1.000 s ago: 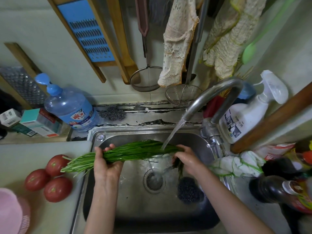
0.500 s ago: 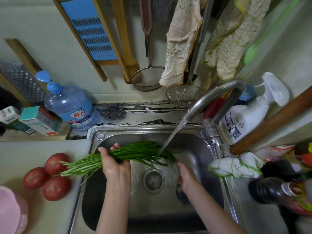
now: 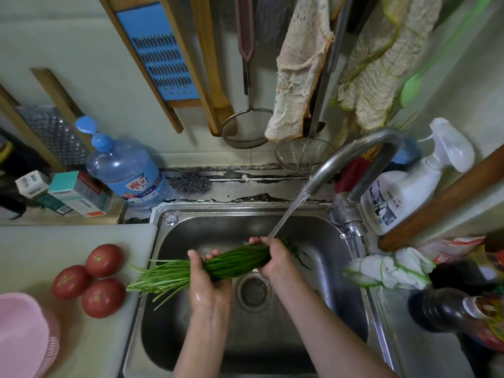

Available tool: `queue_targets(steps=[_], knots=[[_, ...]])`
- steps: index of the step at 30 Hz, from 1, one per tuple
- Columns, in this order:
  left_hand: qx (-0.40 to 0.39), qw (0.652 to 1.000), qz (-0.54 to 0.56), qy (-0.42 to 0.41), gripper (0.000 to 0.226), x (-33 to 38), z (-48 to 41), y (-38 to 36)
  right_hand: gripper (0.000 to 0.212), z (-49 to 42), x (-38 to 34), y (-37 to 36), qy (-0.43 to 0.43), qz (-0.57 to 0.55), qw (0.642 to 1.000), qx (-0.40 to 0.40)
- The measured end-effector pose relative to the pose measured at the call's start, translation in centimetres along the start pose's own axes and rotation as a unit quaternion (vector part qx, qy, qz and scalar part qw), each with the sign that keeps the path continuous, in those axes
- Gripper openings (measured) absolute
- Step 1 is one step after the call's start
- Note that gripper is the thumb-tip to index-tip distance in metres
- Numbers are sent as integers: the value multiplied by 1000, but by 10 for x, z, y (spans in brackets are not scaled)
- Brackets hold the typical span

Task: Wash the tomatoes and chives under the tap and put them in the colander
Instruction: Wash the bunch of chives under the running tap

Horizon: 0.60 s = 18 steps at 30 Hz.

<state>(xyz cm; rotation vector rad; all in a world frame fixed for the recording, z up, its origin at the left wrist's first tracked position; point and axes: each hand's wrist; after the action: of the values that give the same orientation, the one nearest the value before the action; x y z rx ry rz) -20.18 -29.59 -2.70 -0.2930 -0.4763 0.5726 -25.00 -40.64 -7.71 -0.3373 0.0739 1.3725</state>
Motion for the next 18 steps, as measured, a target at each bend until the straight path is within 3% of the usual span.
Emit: queue_targets(steps=[4,12,15,18], knots=[[30,999,12,23,34,21,-5,11,10,-8,-12,19,9,-14,999,43],[47,997,34,59,34,42,-23,12,21,-23,-20,58,55,-98,990,81],[36,994,85,52,30,47,-21,-1,51,-14,-11,67,54,-58,994,74],[19,995,90,49,28,42,-18,-13,88,7,15,53,-11,75,996,-56]])
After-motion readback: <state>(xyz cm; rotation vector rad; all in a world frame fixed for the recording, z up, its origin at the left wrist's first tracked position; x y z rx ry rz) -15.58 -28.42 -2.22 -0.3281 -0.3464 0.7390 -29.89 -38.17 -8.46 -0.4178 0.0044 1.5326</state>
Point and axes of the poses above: each hand's wrist, its own z-axis away from the middle knuckle, its own y-axis out of the back of the hand, x = y × z, and after that the axes turned 14 degrees about x, right-handed
